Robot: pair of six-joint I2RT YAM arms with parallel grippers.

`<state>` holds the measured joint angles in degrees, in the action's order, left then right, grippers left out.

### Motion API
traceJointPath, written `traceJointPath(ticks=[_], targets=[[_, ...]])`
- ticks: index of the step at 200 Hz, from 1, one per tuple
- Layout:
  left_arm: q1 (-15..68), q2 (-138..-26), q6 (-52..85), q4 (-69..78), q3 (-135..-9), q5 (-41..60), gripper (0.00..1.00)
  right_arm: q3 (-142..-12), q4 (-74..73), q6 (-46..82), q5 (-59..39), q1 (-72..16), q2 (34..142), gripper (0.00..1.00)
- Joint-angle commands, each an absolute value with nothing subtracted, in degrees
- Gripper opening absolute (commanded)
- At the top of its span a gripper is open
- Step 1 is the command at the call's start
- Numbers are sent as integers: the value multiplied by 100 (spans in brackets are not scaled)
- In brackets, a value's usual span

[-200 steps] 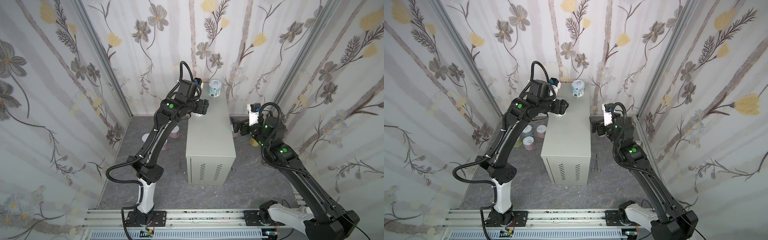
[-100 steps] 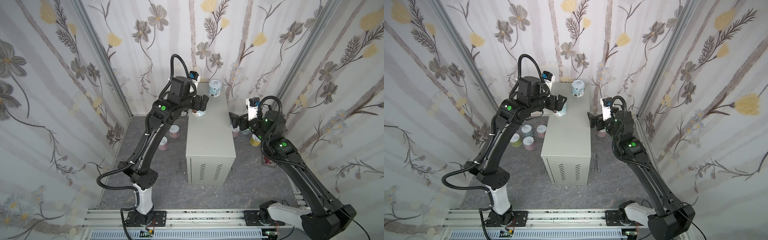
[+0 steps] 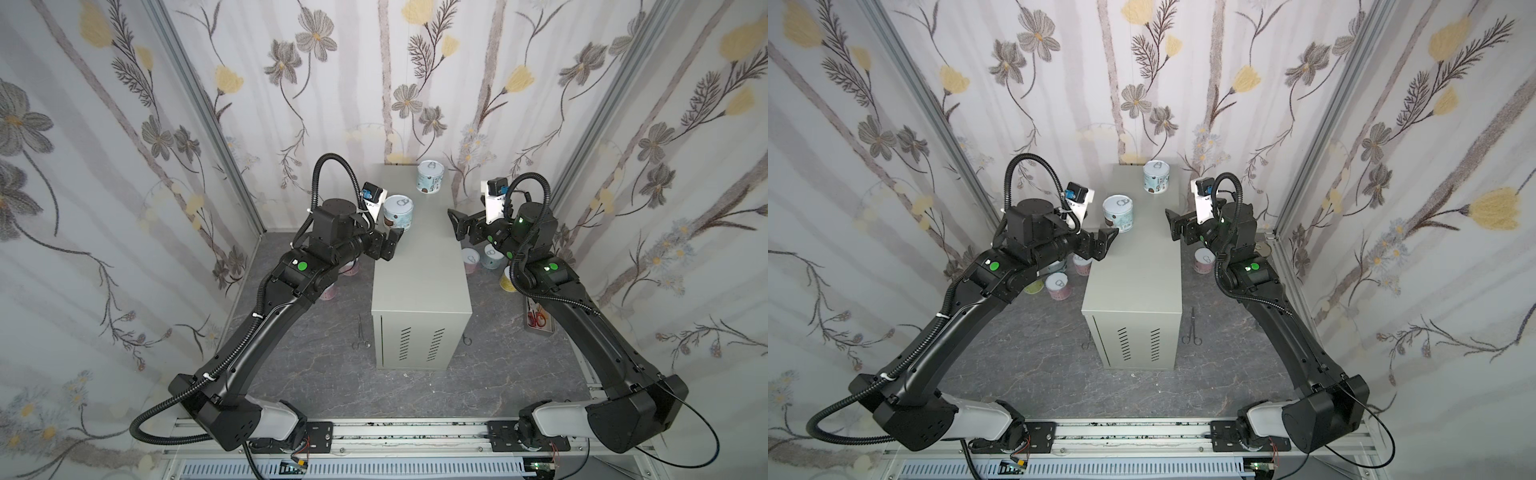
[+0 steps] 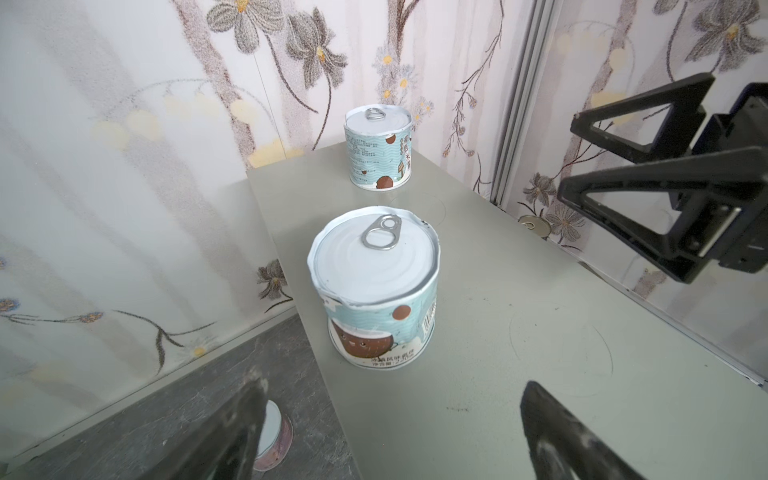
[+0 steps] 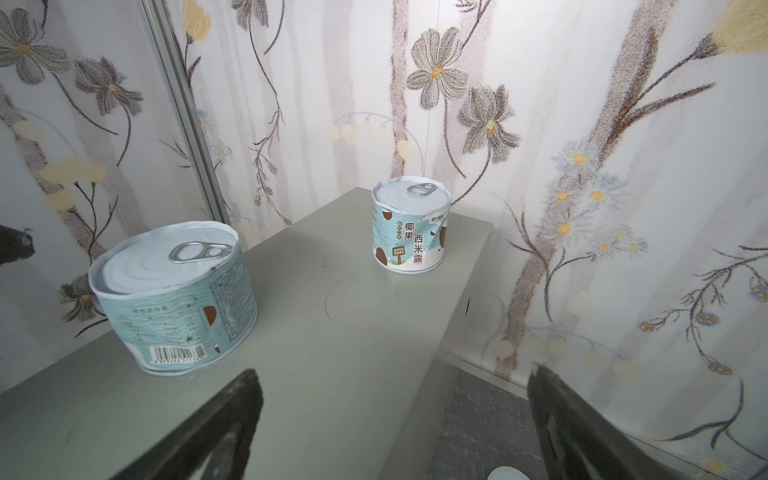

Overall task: Place and organize the canned foods onto the counter
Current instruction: 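Lift the light-blue can with the left gripper up over the cabinet top, then lower the can beside the first can while the right gripper steadies it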

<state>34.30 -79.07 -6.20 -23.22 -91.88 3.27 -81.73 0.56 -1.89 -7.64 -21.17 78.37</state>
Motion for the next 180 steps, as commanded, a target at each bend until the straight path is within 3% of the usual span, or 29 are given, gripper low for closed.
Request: traceJointPath(ticks=[1,180], targets=[[3428,-7786,-747,-1282,-8842,444,90,-8350,-360,-123,-959,-2099,7971,100],[3030,-9376,-870,-352,-9483,526,77,-9606,-532,-576,-1600,-1836,9605,100]])
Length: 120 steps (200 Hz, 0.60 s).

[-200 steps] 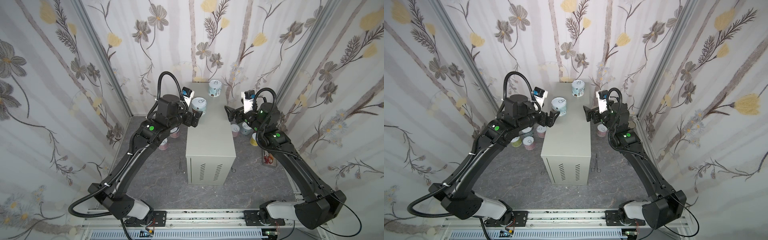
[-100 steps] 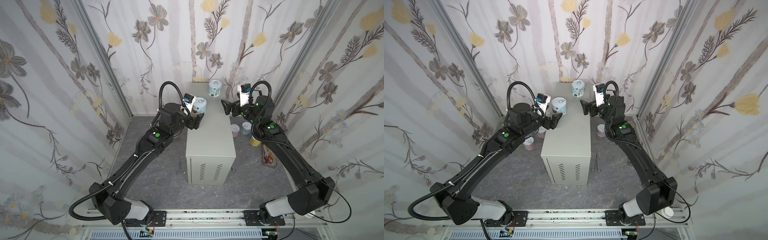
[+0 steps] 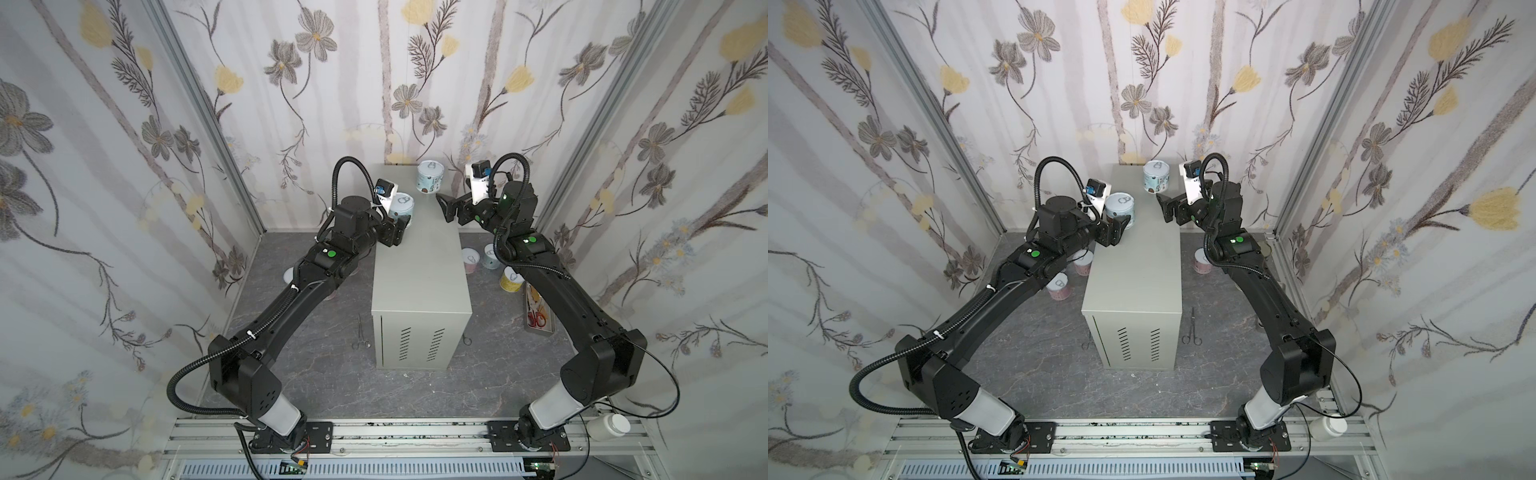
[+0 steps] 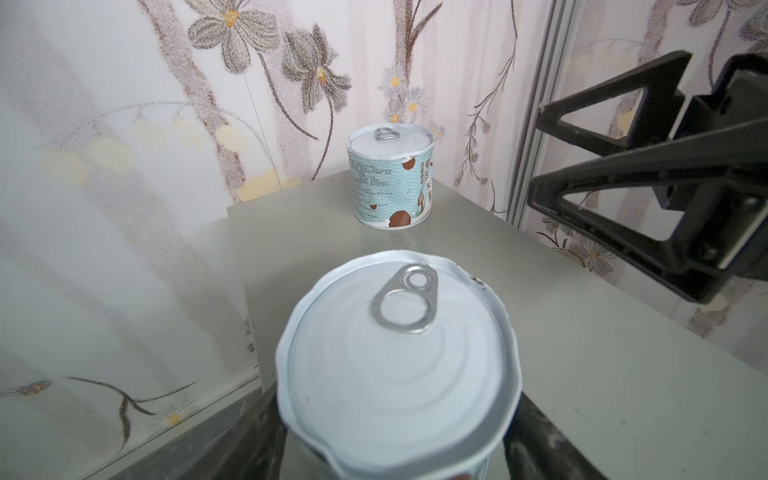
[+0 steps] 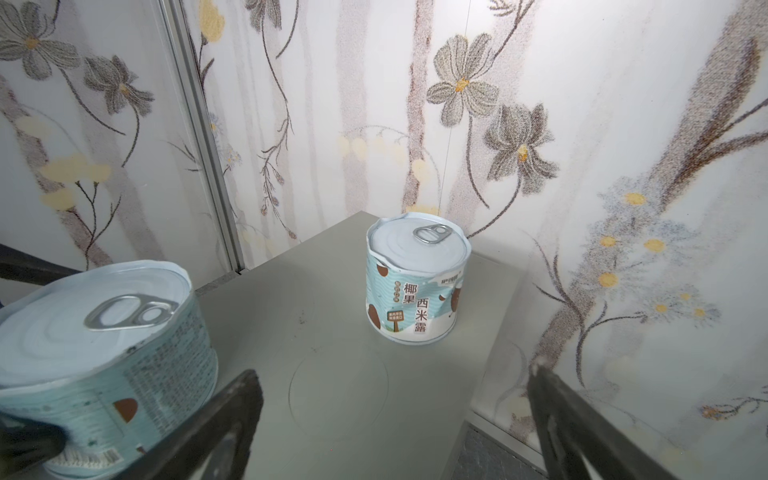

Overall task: Place and organize the canned foods onto the counter
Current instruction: 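Lower the can beside the first can while the right gripper steadies it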

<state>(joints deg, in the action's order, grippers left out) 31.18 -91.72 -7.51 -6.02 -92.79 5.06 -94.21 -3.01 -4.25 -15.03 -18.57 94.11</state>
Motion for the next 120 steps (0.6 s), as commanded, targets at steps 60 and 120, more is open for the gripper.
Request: traceJointPath(ticks=[60,120], targets=[[2788,-10109,-976,-343,-10187,720,71,-10274,-592,-668,-1738,-1794,10299,100],[2659,-10788,-1081,-452,-10945,905,70,-10556,-787,-741,-1888,-1757,10675,100]])
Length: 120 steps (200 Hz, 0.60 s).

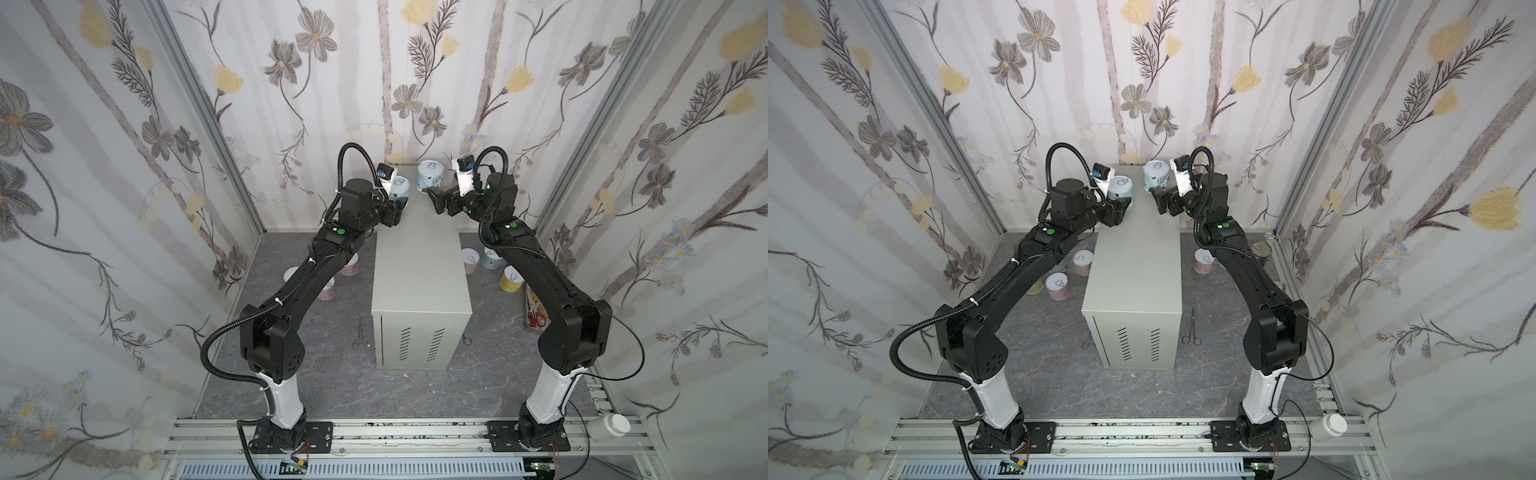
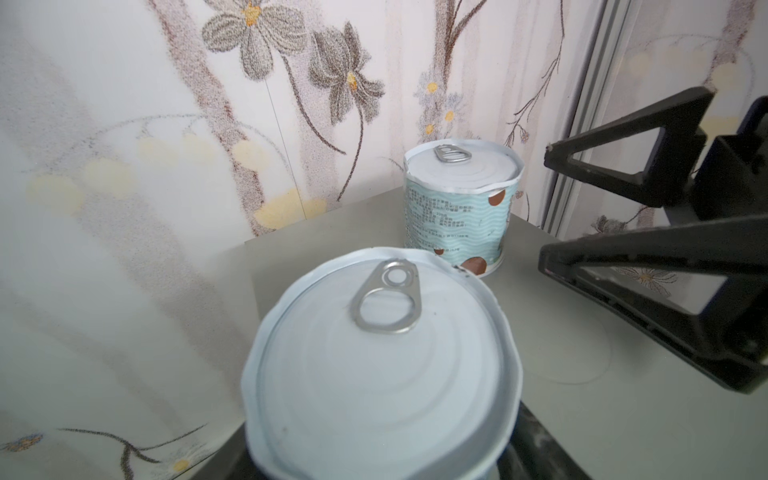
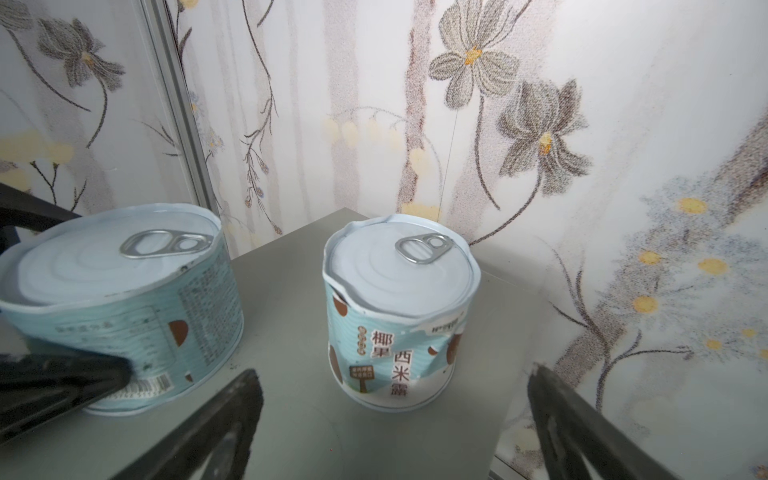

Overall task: Place and organize the canned foods onto the counter
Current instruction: 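Lower the can beside the first can while the right gripper steadies it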

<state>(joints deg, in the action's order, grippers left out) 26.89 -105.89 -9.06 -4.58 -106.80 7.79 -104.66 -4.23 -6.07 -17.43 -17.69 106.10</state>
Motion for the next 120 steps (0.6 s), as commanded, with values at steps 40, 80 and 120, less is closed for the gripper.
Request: traceJointPath(ticks=[40,80,120], targets=[[2611,-11173,-1126,-534,-11467,923,69,-10713,-791,-792,-1974,-1731,10848,100],[2569,-11471,-1151,-654,-11858,958,69,-10800,-791,-800,-2008,-1721,10948,99],[2532,-11658,-1195,-712,-12069,1015,69,-10863,-787,-807,-2013,-1707,11045,99]])
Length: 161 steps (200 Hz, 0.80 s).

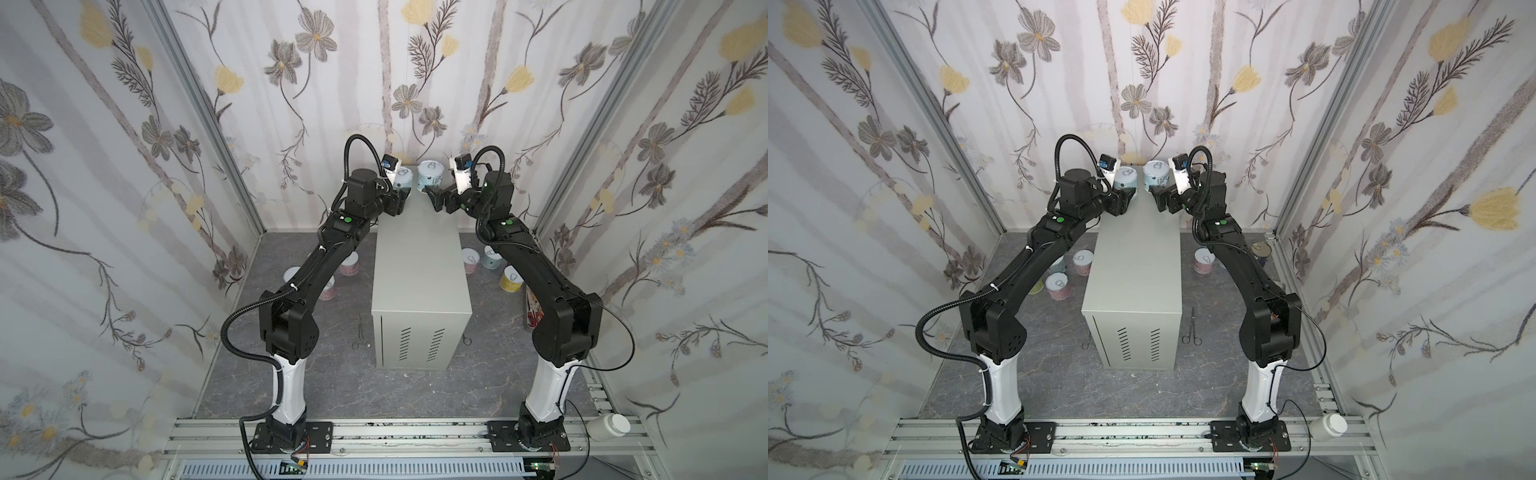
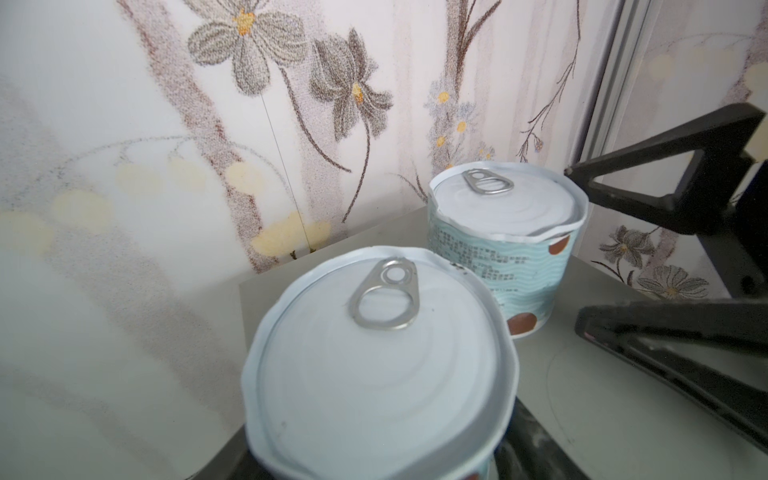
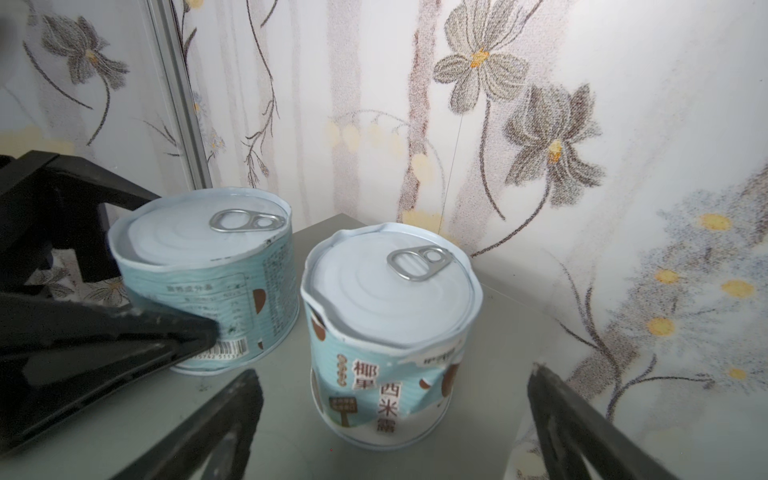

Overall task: Place and organize the canned foods onto the counter
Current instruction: 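Lower the can beside the first can while the right gripper steadies it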

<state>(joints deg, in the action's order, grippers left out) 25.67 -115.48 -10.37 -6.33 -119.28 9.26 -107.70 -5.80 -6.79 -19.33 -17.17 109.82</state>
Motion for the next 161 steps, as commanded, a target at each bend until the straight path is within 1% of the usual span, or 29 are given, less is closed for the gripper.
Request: traceJointPath(ticks=[1,108,122,143,161], targets=[[2532,-11665,-1195,-716,-12077,1017,69,-10863,-784,-808,-2017,-1711,11046,99],[2470,-12299,-1211,-864,-12841,1200,69,-11182,-724,-808,-2036,-1705,11361,99],[2470,-12331,-1209,-910,-12910,1243,69,-11192,-776,-775,-2039,-1692,11398,98],[2470,-12330,-1198,-987,-12920,1331,69,-11215,-829,-705,-2074,-1679,11454,95],[2470,-12328,-1187,-1044,-12911,1307,69,-11225,-861,-677,-2109,-1670,11477,95]])
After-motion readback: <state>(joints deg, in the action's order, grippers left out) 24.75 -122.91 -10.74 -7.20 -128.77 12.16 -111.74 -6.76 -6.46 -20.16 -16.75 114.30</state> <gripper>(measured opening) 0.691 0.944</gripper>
